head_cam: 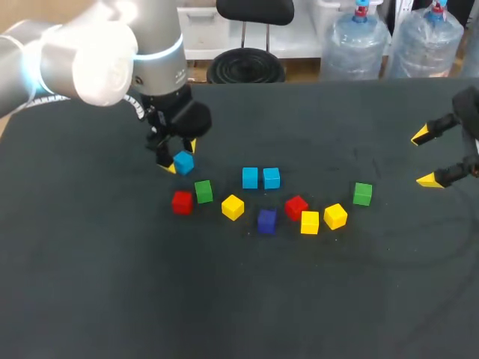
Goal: Place the blue cubes, place green cubes on the blue cubes, place the yellow cubes on the green cubes, then place the red cubes on the yellow cubes, and place purple cube on the red cubes.
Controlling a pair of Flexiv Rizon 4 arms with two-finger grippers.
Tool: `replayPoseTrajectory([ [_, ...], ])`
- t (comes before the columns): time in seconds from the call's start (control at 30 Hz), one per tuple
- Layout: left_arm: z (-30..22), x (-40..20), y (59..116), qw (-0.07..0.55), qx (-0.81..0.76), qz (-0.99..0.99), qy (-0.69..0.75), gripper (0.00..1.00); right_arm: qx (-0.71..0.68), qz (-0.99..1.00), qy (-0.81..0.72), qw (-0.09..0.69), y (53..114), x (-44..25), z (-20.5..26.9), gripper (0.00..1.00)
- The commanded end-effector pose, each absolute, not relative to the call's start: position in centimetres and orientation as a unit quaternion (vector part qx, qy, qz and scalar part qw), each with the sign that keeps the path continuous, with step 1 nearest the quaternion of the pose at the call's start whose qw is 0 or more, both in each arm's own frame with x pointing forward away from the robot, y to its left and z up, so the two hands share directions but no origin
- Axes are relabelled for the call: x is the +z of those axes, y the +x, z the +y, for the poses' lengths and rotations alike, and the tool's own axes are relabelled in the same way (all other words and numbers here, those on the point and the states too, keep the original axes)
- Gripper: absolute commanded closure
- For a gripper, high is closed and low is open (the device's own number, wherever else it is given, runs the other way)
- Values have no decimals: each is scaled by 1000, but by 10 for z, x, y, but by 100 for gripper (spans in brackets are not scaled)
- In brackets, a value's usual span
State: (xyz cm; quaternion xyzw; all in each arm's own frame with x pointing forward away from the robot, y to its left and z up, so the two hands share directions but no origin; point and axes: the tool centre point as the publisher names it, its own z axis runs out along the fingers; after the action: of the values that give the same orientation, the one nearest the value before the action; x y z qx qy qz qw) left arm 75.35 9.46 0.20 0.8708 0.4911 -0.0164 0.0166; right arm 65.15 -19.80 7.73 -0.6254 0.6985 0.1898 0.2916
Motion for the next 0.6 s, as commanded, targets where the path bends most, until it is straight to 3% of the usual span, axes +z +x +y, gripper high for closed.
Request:
replayPoseTrajectory([
  [0.03,94,-1,755,15,-17,490,871,29,191,698,-626,292,653,76,-198,0],
  [0.27,93,-3,756,14,-20,486,874,27,191,698,-626,292,653,76,-198,0],
  [0.6,90,-2,759,15,-20,476,879,69,191,698,-626,292,653,76,-198,0],
])
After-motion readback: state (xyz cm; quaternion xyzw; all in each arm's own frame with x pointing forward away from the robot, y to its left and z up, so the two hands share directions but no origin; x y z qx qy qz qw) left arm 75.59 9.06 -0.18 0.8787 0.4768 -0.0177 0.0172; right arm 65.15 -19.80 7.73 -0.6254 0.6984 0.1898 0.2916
